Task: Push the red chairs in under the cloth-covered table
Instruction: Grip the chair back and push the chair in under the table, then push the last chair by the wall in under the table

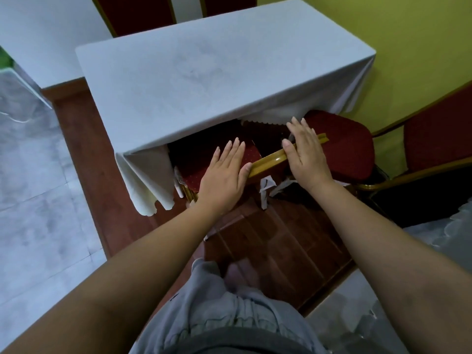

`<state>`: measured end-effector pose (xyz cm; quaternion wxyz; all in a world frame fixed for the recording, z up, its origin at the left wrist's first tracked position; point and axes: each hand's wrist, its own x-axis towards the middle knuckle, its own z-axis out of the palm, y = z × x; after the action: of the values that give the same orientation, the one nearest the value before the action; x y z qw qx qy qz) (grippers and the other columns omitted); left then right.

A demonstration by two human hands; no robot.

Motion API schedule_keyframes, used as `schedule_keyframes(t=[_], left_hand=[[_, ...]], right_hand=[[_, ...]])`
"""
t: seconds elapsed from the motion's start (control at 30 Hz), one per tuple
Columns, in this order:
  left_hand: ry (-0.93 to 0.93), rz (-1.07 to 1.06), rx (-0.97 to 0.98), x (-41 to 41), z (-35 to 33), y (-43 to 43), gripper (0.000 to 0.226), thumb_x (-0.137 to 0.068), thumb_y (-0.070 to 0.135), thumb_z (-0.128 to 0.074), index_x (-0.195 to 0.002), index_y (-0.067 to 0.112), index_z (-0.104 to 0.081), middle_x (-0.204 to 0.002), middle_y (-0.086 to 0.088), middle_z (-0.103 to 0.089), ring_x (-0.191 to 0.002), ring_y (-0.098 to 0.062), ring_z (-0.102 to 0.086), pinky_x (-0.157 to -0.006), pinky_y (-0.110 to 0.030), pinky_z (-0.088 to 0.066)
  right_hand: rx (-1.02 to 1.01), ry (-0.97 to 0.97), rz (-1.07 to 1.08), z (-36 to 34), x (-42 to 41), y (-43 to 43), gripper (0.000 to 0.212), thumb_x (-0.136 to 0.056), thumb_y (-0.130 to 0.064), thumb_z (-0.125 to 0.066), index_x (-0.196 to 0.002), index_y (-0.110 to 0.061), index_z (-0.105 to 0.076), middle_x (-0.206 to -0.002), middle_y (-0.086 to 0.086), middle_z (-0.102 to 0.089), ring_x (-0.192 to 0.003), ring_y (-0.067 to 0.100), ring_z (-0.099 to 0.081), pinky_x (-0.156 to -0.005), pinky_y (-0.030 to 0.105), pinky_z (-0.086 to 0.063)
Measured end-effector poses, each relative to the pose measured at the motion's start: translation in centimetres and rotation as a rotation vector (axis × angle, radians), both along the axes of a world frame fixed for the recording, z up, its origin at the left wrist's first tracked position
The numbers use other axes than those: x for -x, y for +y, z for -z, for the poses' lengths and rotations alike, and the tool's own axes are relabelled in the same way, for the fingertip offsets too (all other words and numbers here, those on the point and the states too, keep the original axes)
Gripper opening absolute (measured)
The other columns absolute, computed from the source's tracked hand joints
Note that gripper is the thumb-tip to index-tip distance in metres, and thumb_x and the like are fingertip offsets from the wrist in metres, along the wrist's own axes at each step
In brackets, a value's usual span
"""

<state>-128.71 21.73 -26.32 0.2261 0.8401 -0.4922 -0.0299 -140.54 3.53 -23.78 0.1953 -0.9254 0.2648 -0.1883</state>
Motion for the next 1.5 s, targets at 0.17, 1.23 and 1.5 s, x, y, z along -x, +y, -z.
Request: schedule_keyframes(t=[0.17, 1.23, 1.5], left_hand=[[0.001, -0.029, -0.011, -2.4, -0.2, -0.7, 0.063, -0.101, 0.049, -0.008, -0.154, 0.016, -0.015, -0.161, -0.002, -0.015, -0.149, -0.01, -0.004, -0.121, -0.03, 0.002], [-0.406, 0.236, -0.103, 4.9, -3.3, -9.7, 0.06, -0.104, 0.046, -0.015, -0.153, 0.012, -0.017, -0.162, -0.006, -0.008, -0.15, -0.019, 0.001, -0.121, -0.041, 0.003], [-0.232, 0.371, -0.124, 9.6, -1.7, -15.8, 0.061, -0.103, 0.046, -0.021, -0.154, 0.013, -0.015, -0.162, -0.007, -0.005, -0.15, -0.019, 0.001, -0.121, -0.035, 0.001]], right_hand=[[-0.002, 0.012, -0.018, -0.1, -2.5, -0.8, 0.055, -0.102, -0.042, -0.025, -0.148, -0.013, -0.032, -0.158, 0.004, -0.026, -0.148, 0.016, -0.011, -0.121, 0.035, -0.005], [0.061, 0.243, 0.241, 0.4, 9.9, -5.8, 0.063, -0.101, -0.047, -0.026, -0.153, -0.012, -0.016, -0.161, 0.005, -0.015, -0.148, 0.017, -0.009, -0.121, 0.036, -0.008], [0.014, 0.29, 0.443, 1.4, 15.8, -8.7, 0.061, -0.101, -0.041, -0.033, -0.153, -0.011, -0.019, -0.16, 0.007, -0.02, -0.147, 0.022, -0.015, -0.12, 0.039, -0.01]])
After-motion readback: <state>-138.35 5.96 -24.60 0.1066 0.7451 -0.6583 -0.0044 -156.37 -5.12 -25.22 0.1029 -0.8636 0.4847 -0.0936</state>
